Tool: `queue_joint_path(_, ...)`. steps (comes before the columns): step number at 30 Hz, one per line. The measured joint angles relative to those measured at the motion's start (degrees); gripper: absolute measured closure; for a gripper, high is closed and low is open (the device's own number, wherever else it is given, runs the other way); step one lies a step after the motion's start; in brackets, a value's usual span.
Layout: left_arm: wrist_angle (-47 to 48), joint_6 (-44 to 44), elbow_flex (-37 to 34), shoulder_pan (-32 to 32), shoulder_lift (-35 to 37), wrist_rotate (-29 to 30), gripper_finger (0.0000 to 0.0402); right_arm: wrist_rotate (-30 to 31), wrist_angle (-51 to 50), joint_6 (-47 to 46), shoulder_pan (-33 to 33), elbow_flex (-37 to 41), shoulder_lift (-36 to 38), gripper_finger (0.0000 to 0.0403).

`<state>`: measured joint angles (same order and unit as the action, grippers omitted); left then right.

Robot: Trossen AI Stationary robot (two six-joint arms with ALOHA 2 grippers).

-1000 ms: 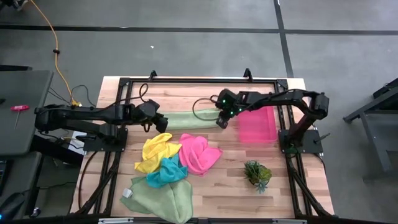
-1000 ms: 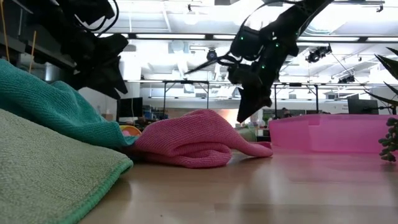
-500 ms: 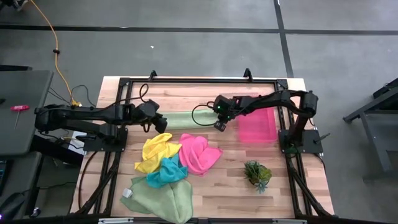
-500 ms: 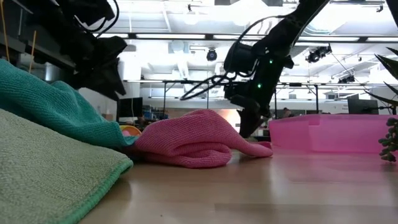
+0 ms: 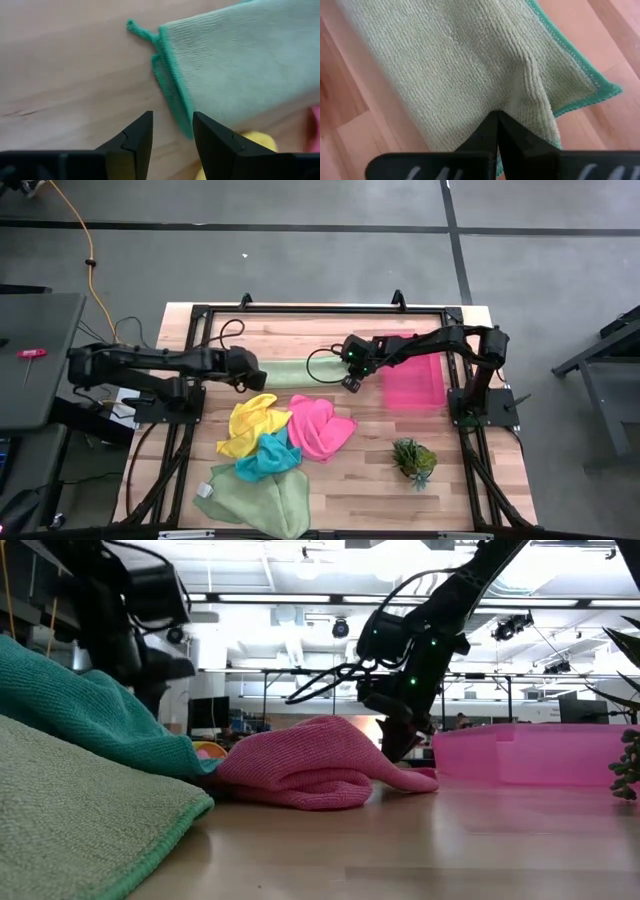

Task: Fold microfiber towels
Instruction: Fold the top light green microfiber cloth

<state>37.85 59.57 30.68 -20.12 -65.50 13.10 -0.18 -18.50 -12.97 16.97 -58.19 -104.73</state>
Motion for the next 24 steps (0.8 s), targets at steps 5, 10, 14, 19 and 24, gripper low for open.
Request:
queue_joint_path(5, -1.7, 2.7, 0.0, -3.7, -2.9, -2.3, 0.0227, -0.6, 0.0, -0.1, -0.1, 0.0, 0.0, 0.0403)
queue_joint_path(10, -7.2, 1.5, 0.0, -7.1, -3.2, -4.9, 0.0175, -0.8, -0.1, -0.1, -0.1, 0.0, 0.0, 0.0403)
queue_joint_path(14, -10.8, 0.6, 0.0, -10.0, -3.2, -9.1, 0.0145, -0.9, -0.1, -0.1, -0.1, 0.0, 0.0, 0.0403)
queue_joint_path(19, -9.6, 0.2, 0.0, -13.1, -3.3, -11.7, 0.0134, -0.9, 0.0, -0.1, -0.1, 0.0, -0.1, 0.0403)
queue_joint_path(24, -9.7, -0.5, 0.0, -15.0, -6.1, -16.0, 0.0134, -0.9, 0.2, -0.1, -0.1, 0.0, -0.1, 0.0403)
